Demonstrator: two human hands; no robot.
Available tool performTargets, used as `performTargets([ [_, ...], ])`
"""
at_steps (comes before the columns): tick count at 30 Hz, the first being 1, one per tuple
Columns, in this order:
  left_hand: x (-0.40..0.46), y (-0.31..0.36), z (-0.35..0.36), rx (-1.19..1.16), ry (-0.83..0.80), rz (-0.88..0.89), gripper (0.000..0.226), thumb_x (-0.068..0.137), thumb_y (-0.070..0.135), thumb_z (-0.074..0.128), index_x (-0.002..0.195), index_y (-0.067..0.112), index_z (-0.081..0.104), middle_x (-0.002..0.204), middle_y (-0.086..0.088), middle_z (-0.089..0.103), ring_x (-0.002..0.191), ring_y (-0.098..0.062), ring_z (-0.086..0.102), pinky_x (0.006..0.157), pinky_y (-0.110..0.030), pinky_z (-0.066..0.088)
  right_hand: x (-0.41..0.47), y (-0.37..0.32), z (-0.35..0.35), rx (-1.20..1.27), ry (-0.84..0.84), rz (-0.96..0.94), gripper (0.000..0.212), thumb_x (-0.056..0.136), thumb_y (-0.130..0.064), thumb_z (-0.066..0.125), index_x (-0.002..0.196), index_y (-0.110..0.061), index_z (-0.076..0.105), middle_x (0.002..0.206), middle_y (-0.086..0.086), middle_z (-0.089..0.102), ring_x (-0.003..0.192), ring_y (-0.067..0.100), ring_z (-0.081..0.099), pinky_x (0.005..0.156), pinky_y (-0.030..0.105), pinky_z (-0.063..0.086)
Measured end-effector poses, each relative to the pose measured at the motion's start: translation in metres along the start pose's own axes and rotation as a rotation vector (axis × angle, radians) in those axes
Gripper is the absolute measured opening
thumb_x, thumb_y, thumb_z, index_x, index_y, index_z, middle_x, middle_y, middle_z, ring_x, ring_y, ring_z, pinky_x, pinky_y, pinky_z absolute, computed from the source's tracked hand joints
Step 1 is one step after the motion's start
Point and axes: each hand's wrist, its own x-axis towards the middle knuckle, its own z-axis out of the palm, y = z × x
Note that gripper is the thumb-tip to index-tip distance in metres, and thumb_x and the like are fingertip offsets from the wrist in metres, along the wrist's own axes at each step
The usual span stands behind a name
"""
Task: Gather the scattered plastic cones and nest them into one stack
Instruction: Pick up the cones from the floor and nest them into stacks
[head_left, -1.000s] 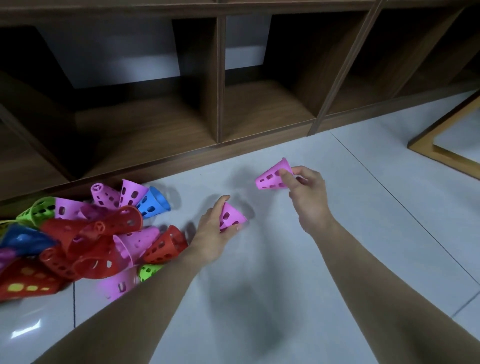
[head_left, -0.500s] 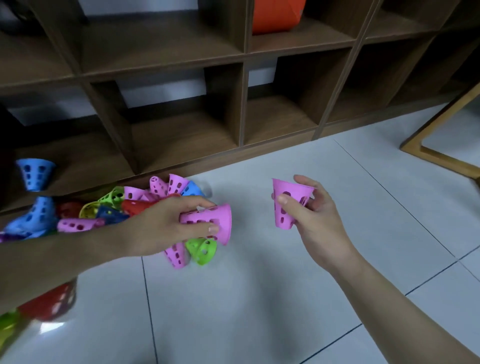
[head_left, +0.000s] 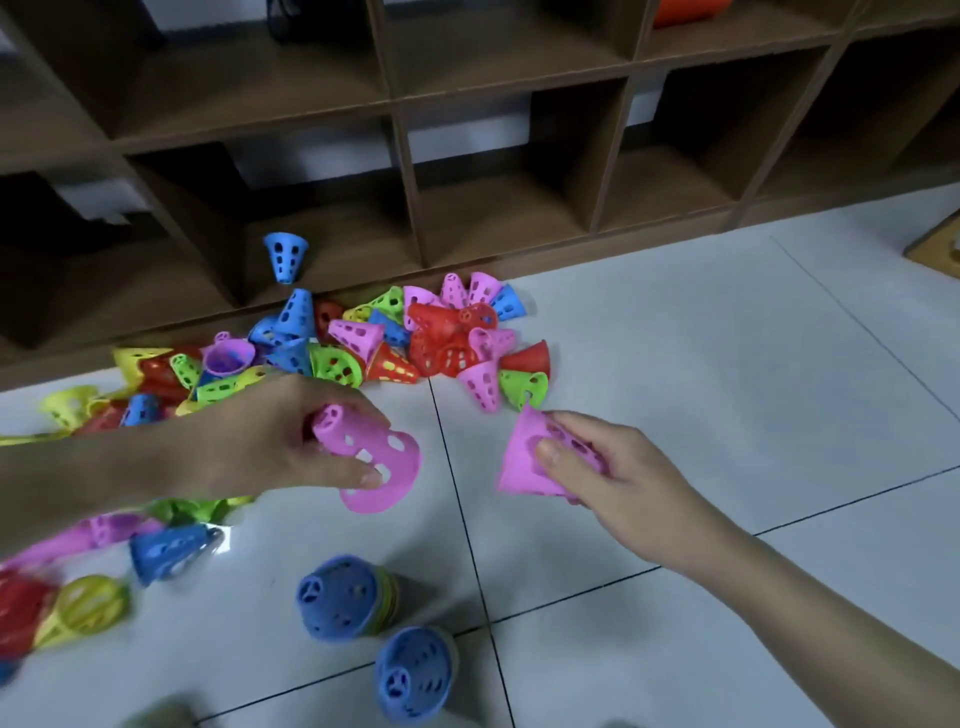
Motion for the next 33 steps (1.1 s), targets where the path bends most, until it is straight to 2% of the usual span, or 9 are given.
performTargets([
  [4, -0.039, -0.023, 0.022, 0.254, -0.19, 0.081, 0.055, 0.074, 0.076, 0.066, 0.119, 0.046, 0.059, 0.106, 0.034, 0.061, 0.101, 0.009, 0.058, 0.076, -0.009, 0.048, -0.027, -0.013, 0.041, -0.357, -0.159, 0.023, 0.051, 0.085, -0.075, 0.042, 0.114, -0.036, 0.058, 0.077, -0.005, 0.065, 0.071, 0.014, 0.059, 0.07, 0.036, 0.05],
  [7, -0.054, -0.038, 0.034, 0.474, -0.279, 0.073, 0.055, 0.081, 0.078, 0.053, 0.126, 0.047, 0.052, 0.113, 0.027, 0.057, 0.102, 0.005, 0.053, 0.083, -0.011, 0.044, -0.04, -0.016, 0.072, -0.564, -0.256, 0.052, 0.044, 0.088, -0.072, 0.039, 0.111, -0.035, 0.046, 0.072, -0.007, 0.055, 0.066, 0.011, 0.052, 0.06, 0.03, 0.039],
  [11, -0.062, -0.056, 0.058, 0.526, -0.324, 0.089, 0.048, 0.087, 0.076, 0.046, 0.126, 0.047, 0.044, 0.109, 0.021, 0.056, 0.092, -0.001, 0.053, 0.08, -0.018, 0.045, -0.051, -0.016, 0.106, -0.708, -0.331, 0.076, 0.039, 0.081, -0.062, 0.053, 0.104, -0.032, 0.042, 0.086, -0.006, 0.061, 0.08, 0.019, 0.056, 0.07, 0.035, 0.044],
  [20, -0.054, -0.074, 0.077, 0.368, -0.34, 0.092, 0.058, 0.078, 0.076, 0.061, 0.127, 0.048, 0.044, 0.106, 0.019, 0.056, 0.094, 0.001, 0.054, 0.082, -0.021, 0.048, -0.048, 0.016, 0.141, -0.735, -0.391, -0.034, 0.043, 0.082, -0.059, 0.064, 0.108, -0.029, 0.049, 0.107, -0.011, 0.061, 0.094, 0.018, 0.058, 0.078, 0.033, 0.049],
  [23, -0.048, -0.074, 0.06, 0.315, -0.394, 0.055, 0.076, 0.067, 0.094, 0.044, 0.13, 0.051, 0.042, 0.103, 0.025, 0.049, 0.094, 0.011, 0.048, 0.076, -0.007, 0.037, -0.041, 0.022, 0.137, -0.656, -0.548, 0.004, 0.058, 0.079, -0.062, 0.071, 0.123, -0.035, 0.047, 0.116, -0.016, 0.058, 0.1, 0.009, 0.056, 0.081, 0.027, 0.045],
  [25, -0.033, -0.072, 0.045, 0.215, -0.282, 0.049, 0.082, 0.073, 0.095, 0.026, 0.132, 0.043, 0.049, 0.109, 0.023, 0.052, 0.098, 0.007, 0.05, 0.08, -0.009, 0.037, -0.029, 0.025, 0.125, -0.571, -0.603, 0.113, 0.067, 0.073, -0.068, 0.072, 0.128, -0.041, 0.045, 0.109, -0.017, 0.06, 0.093, 0.003, 0.057, 0.081, 0.026, 0.049],
  [28, 0.005, -0.079, 0.031, 0.021, -0.107, -0.009, 0.088, 0.079, 0.091, 0.019, 0.114, 0.023, 0.062, 0.105, 0.005, 0.062, 0.101, -0.01, 0.055, 0.094, -0.027, 0.044, 0.007, 0.044, 0.099, -0.377, -0.444, 0.207, 0.054, 0.076, -0.071, 0.066, 0.116, -0.035, 0.061, 0.086, -0.012, 0.06, 0.072, 0.001, 0.056, 0.074, 0.026, 0.05],
  [30, 0.035, -0.09, 0.03, -0.007, -0.08, -0.078, 0.079, 0.076, 0.092, 0.022, 0.104, 0.029, 0.062, 0.1, 0.007, 0.06, 0.097, -0.013, 0.056, 0.098, -0.038, 0.046, 0.037, 0.064, 0.076, -0.249, -0.259, 0.263, 0.042, 0.082, -0.067, 0.062, 0.1, -0.029, 0.067, 0.081, -0.01, 0.062, 0.069, 0.004, 0.058, 0.074, 0.028, 0.051],
  [33, 0.083, -0.106, 0.038, 0.074, -0.072, -0.101, 0.062, 0.084, 0.082, 0.038, 0.121, 0.035, 0.057, 0.12, 0.009, 0.056, 0.105, -0.012, 0.056, 0.095, -0.034, 0.047, 0.081, 0.101, 0.041, -0.307, 0.014, 0.311, 0.025, 0.092, -0.047, 0.066, 0.093, -0.022, 0.067, 0.089, -0.002, 0.065, 0.076, 0.013, 0.06, 0.074, 0.031, 0.049],
])
